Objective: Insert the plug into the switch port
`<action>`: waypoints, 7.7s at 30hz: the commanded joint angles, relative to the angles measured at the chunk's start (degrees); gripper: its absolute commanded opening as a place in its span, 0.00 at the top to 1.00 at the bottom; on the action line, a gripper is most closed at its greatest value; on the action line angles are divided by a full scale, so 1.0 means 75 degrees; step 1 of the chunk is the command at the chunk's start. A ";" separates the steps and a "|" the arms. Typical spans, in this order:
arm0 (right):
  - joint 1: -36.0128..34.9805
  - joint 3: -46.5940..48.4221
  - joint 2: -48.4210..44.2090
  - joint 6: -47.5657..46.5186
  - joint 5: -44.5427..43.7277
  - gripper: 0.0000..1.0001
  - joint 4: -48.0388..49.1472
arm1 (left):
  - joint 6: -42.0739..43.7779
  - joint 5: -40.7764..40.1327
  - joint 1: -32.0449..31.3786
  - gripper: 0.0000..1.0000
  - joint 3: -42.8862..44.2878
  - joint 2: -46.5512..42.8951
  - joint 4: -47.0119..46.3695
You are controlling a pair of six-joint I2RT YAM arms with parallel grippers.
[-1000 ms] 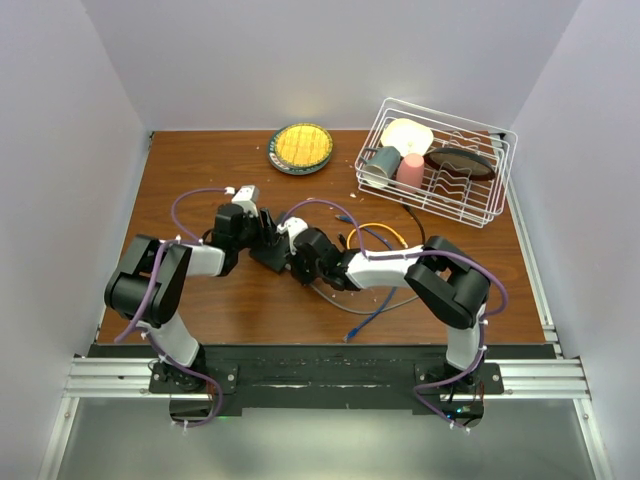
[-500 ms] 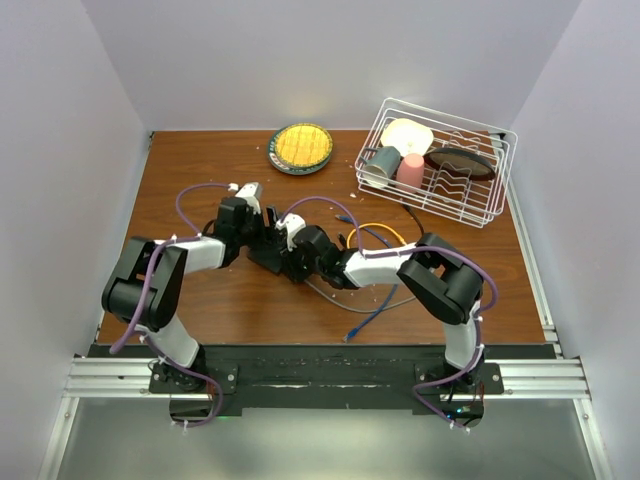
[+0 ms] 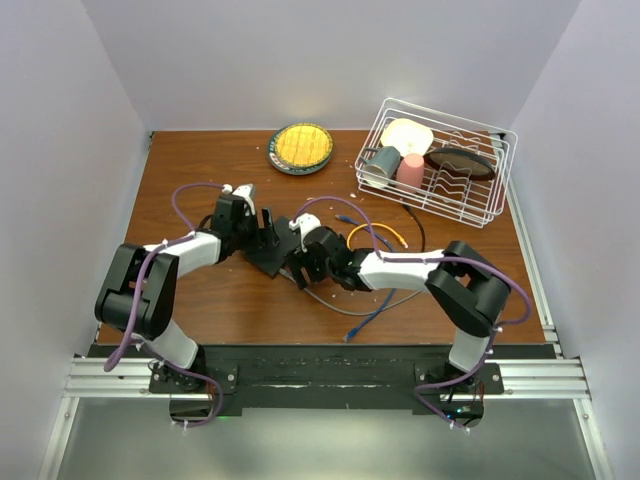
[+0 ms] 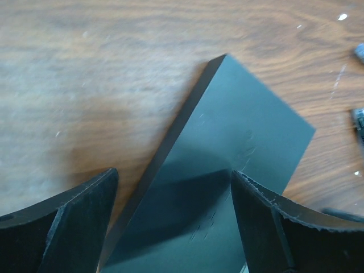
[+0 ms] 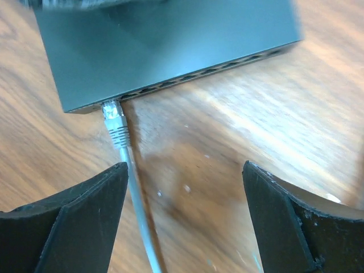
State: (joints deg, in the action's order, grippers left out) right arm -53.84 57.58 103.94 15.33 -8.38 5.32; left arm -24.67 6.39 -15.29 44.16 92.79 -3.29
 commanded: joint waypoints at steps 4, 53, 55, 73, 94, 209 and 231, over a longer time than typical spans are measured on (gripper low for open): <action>0.0405 0.0630 -0.0851 -0.0310 -0.1097 0.16 -0.0686 | 0.0312 0.0095 0.0070 0.14 0.0112 -0.0629 0.0931; 0.1742 0.0455 0.0274 -0.0146 -0.0619 0.81 -0.2104 | 0.0500 0.0800 0.0011 0.14 -0.0087 -0.1087 0.0837; 0.1742 0.0455 0.0391 -0.0227 -0.0500 0.99 -0.2081 | 0.0476 0.0823 0.0011 0.14 -0.0053 -0.1204 0.0849; 0.1742 -0.0236 -0.1366 -0.0920 0.2041 1.00 -0.1015 | -0.0613 0.3541 0.0011 0.16 -0.0662 -0.1803 -0.1401; 0.1730 -0.0670 -0.2304 -0.0193 0.3766 1.00 -0.0217 | -0.1598 0.4749 -0.0751 0.31 -0.0896 -0.0736 -0.3801; -0.0286 -0.0001 -0.0862 -0.0579 -0.1355 1.00 0.0475 | -0.1669 0.2383 -0.0798 0.89 -0.0322 -0.1719 -0.0957; -0.0286 -0.0623 -0.1379 -0.0978 -0.0828 1.00 0.0192 | -0.0133 -0.0525 0.0128 0.16 -0.0216 -0.2435 0.0616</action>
State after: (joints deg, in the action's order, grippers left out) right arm -56.03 53.43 94.08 8.93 -16.38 6.04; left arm -27.35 4.80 -15.70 41.52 73.58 2.44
